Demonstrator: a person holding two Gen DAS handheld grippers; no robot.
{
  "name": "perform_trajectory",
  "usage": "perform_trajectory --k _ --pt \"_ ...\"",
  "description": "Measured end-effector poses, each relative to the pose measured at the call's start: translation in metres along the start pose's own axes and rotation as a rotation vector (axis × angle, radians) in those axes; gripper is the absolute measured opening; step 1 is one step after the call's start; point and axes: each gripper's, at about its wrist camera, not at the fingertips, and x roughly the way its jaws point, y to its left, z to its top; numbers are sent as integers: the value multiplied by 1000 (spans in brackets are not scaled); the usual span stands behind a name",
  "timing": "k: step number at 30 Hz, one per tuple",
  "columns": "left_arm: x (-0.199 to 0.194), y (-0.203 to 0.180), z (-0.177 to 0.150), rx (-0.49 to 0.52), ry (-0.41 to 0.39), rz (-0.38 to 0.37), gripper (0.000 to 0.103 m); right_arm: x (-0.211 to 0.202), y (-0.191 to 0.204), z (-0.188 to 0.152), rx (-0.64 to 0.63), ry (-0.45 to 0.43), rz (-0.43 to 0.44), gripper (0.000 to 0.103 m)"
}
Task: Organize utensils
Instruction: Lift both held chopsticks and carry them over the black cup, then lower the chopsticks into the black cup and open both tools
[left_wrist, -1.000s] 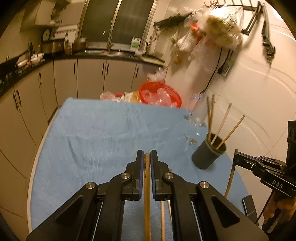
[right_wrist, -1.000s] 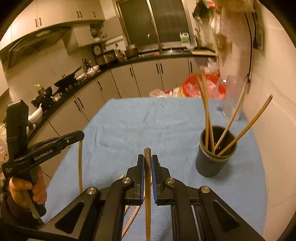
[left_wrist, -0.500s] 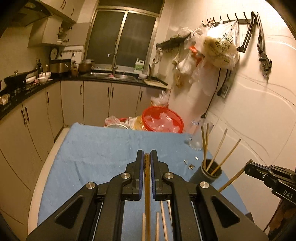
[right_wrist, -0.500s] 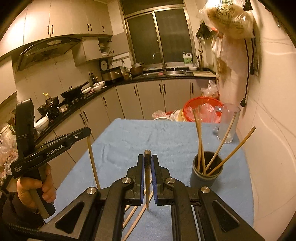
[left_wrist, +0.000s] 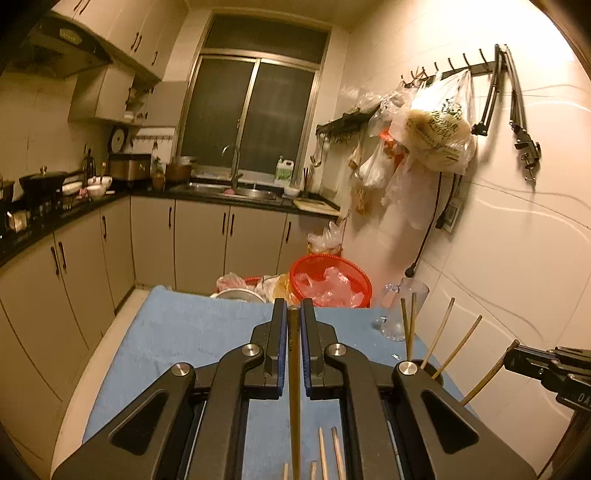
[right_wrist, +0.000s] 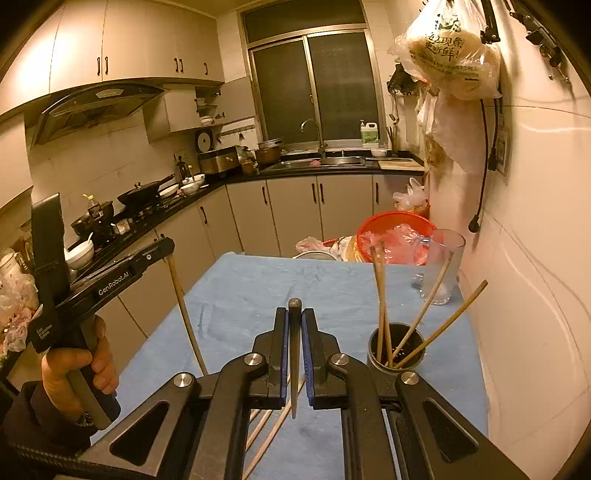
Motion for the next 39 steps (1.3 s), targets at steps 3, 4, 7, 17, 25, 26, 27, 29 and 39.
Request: perform_trajectory --k 3,4,7,17,25,26,27,29,39 --pt "0 -8 0 13 -12 -5 6 -3 -2 1 3 -3 -9 7" --pt "0 -11 1 16 -15 -8 6 -5 -3 1 3 -5 -11 7" --pt "1 -21 1 34 -24 -13 7 -9 -3 2 2 -13 -19 7" --pt "5 -52 8 68 -58 -52 6 -24 -12 7 3 -31 -63 7" --pt "17 -91 21 90 -69 -123 7 -40 -26 17 10 -55 -118 7" --pt "19 -97 23 93 -74 -136 7 -43 -29 19 11 -61 -124 7" --pt "20 -102 26 95 -78 -145 7 -45 -30 21 13 -67 -129 7" --pt "23 -112 32 97 -87 -162 6 -51 -34 25 14 -81 -139 7" --pt "48 -156 59 80 -124 -231 6 -67 -55 57 33 -160 -185 7"
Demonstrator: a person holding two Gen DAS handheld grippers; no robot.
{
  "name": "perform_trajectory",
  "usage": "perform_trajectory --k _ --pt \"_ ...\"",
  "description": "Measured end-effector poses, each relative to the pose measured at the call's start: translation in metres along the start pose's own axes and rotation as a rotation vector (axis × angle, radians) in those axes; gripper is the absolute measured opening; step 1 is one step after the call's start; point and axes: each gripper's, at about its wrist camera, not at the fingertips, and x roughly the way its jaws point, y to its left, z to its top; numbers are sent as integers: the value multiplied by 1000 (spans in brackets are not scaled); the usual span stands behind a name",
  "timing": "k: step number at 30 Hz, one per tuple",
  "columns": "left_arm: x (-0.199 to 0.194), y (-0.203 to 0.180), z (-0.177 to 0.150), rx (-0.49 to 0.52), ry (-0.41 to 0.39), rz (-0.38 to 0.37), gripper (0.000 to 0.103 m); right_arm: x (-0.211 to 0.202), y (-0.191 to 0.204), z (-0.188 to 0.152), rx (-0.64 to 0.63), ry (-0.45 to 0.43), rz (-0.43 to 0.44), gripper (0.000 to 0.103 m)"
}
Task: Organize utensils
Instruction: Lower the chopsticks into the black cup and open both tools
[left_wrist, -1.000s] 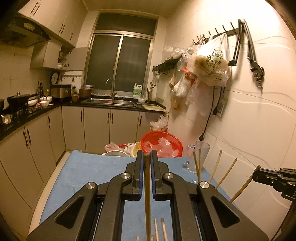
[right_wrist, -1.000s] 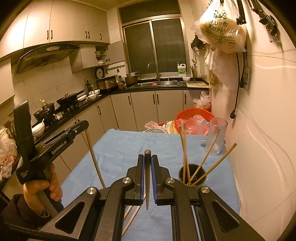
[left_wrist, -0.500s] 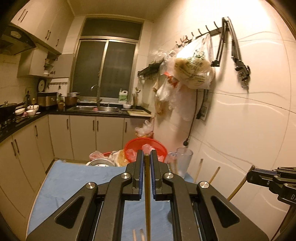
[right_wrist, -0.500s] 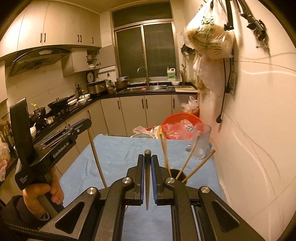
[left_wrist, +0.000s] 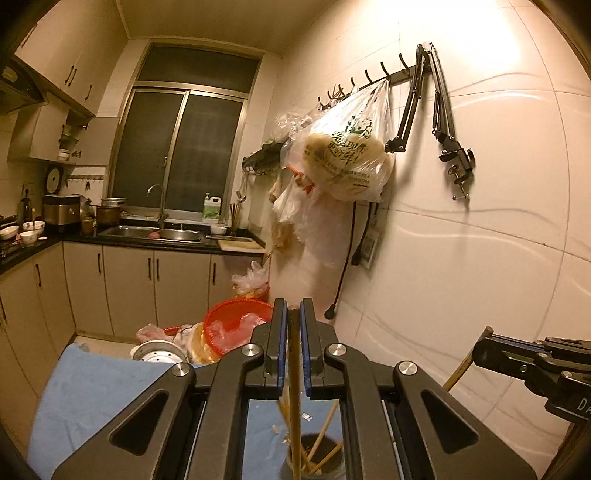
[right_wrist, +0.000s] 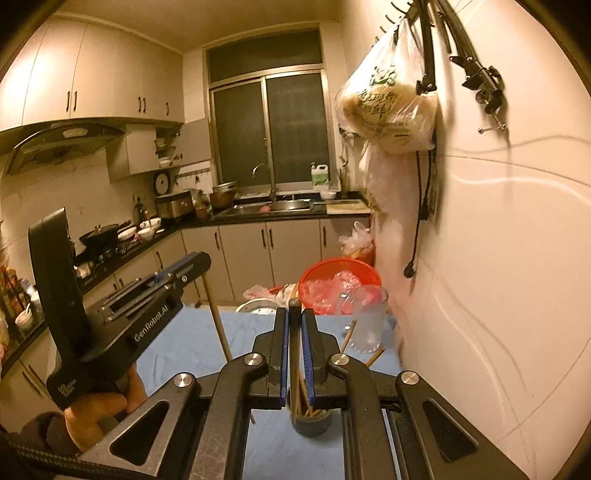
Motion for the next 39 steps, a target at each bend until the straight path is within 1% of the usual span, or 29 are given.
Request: perform_trajectory --k 7,13,18,26,33,39 --pt "22 -8 3 -16 -15 -22 6 11 -16 11 10 -13 -31 7" --pt "44 -11 -10 -16 7 -23 6 30 -26 8 26 7 -28 7" --pt "64 -10 -28 -17 42 -17 6 51 -32 -2 34 49 -19 7" --pt "84 -7 -60 -2 107 8 6 75 -36 -30 41 122 -15 7" --pt "89 0 -79 -4 158 25 7 88 -45 -49 70 163 -29 7" --pt "91 11 -95 -26 215 42 7 97 -54 -61 96 190 -39 8"
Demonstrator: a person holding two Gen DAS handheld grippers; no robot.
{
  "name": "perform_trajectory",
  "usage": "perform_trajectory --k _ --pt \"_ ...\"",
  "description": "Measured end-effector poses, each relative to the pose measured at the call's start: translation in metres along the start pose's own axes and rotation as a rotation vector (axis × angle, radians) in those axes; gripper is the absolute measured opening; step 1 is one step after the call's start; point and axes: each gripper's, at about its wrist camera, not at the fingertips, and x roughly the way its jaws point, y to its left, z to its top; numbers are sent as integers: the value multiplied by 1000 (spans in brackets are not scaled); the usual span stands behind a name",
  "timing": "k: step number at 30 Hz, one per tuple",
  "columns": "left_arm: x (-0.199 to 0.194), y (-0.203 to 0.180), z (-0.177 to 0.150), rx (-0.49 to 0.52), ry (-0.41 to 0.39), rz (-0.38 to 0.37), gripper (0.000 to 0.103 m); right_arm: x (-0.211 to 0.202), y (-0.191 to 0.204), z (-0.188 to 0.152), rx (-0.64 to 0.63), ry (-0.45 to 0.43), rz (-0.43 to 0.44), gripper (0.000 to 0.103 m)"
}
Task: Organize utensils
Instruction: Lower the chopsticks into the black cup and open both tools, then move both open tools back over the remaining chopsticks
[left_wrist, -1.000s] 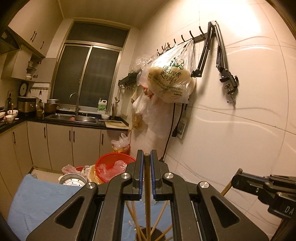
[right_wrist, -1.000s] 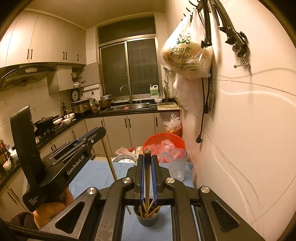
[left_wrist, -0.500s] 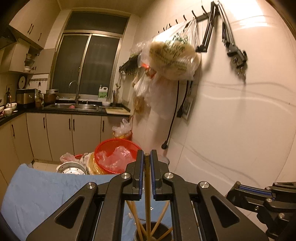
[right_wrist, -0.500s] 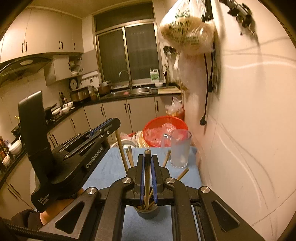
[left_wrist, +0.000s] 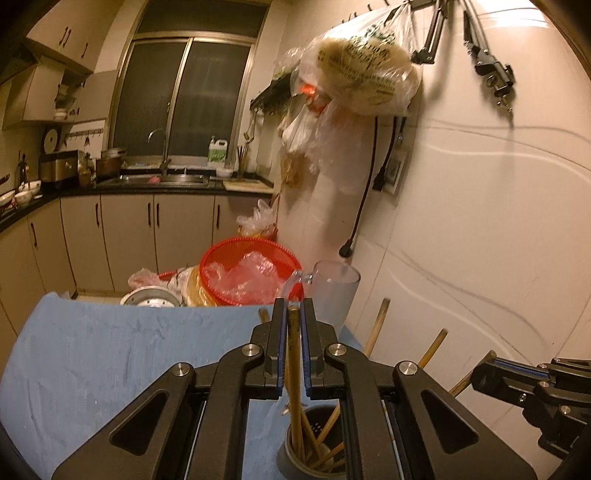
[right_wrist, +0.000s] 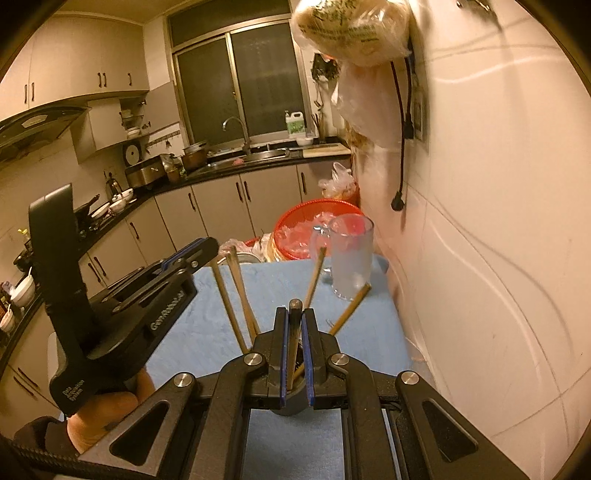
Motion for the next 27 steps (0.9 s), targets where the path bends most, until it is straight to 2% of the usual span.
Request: perform_trajectory --k 3,4,5,6,7,9,10,15,19,24,27 --pt "0 3 -3 -4 13 5 7 3 -5 -4 14 8 -8 9" --pt "0 4 -3 -10 18 2 7 2 -6 -5 15 7 -7 11" --pt "-1 6 -4 -18 25 -3 9 2 -8 -5 18 9 -8 20" --pt "-1 7 -4 -27 31 -5 18 0 -9 -6 25 8 -13 28" --pt "-3 9 -4 -35 32 -2 34 -2 -11 -6 31 3 -16 32" --pt "-13 12 -3 -48 8 1 51 -7 -13 -5 43 -11 -16 52" --pt "-17 13 -3 -48 -5 5 51 -12 -14 -4 47 -23 -18 54" --pt "-46 22 0 -23 -4 10 55 -32 -12 -9 55 -50 -11 55" --pt "-76 42 -9 -11 -10 42 75 -46 -11 -21 73 -57 13 55" --pt "-112 81 -36 -49 40 94 87 -50 -5 -44 95 -38 54 56" --pt "-130 104 -60 -71 80 132 88 -46 3 -59 98 -8 81 59"
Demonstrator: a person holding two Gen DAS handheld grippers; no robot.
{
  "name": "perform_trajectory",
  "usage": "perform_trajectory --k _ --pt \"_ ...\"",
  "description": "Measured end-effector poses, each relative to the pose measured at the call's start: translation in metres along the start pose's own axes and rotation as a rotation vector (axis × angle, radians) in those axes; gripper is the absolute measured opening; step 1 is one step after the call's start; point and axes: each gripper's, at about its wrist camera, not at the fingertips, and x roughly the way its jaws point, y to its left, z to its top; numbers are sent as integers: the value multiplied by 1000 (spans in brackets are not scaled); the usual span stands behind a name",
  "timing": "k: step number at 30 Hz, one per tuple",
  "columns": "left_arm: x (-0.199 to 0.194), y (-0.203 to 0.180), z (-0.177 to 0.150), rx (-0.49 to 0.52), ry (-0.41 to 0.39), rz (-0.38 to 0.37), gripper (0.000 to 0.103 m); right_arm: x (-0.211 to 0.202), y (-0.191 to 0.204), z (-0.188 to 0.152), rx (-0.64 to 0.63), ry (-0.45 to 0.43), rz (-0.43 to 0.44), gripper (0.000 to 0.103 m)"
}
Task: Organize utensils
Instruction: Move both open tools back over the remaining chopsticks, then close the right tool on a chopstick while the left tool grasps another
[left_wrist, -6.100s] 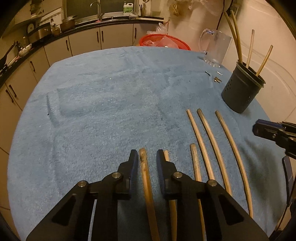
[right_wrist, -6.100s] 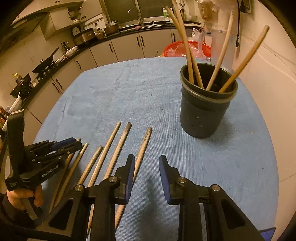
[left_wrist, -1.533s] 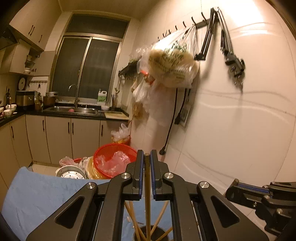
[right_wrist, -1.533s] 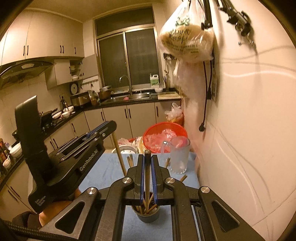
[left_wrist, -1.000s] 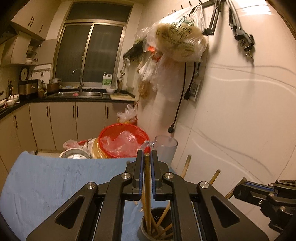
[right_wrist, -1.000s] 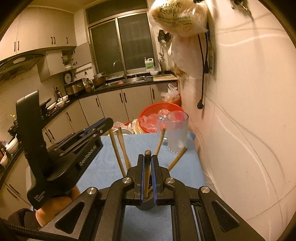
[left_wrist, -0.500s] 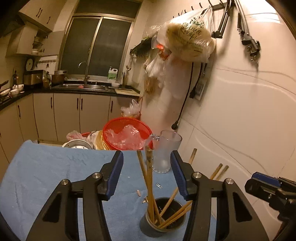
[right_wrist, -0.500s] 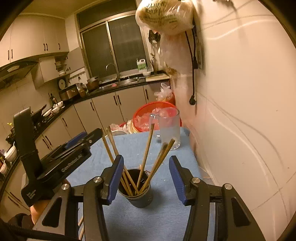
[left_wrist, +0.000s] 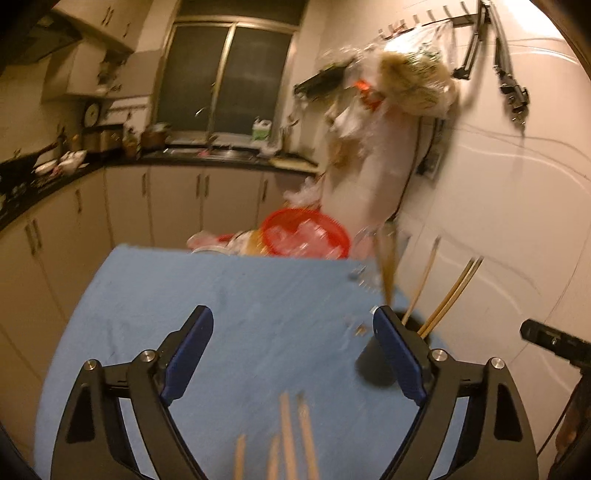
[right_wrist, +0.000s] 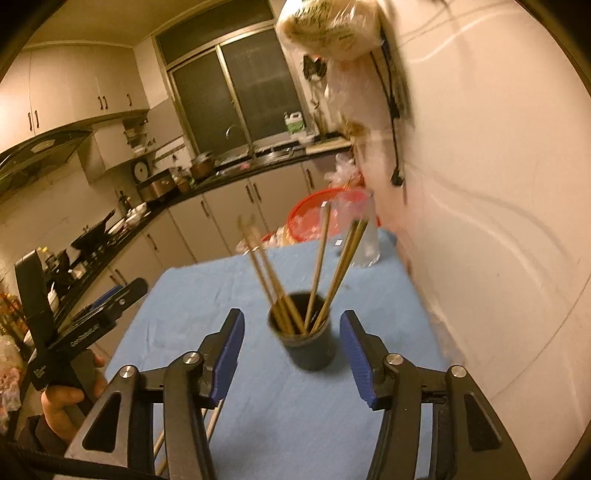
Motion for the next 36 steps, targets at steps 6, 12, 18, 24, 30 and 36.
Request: perform_trajectory --k 6,12,18,24,30,36 --pt "-19 46 -53 -37 99 86 88 16 14 -38 -14 78 35 59" --pt "-25 67 -88 -79 169 75 88 43 25 -68 -28 178 60 59" --pt "-13 65 -97 -55 218 54 88 63 39 -79 -51 232 96 54" --pt "11 64 -107 -40 284 25 86 78 48 -82 -78 275 108 41" --pt "43 55 -111 -7 364 -12 64 99 55 -83 -94 321 118 34" --pt "70 49 -111 10 419 -38 53 115 63 -83 -99 346 117 34"
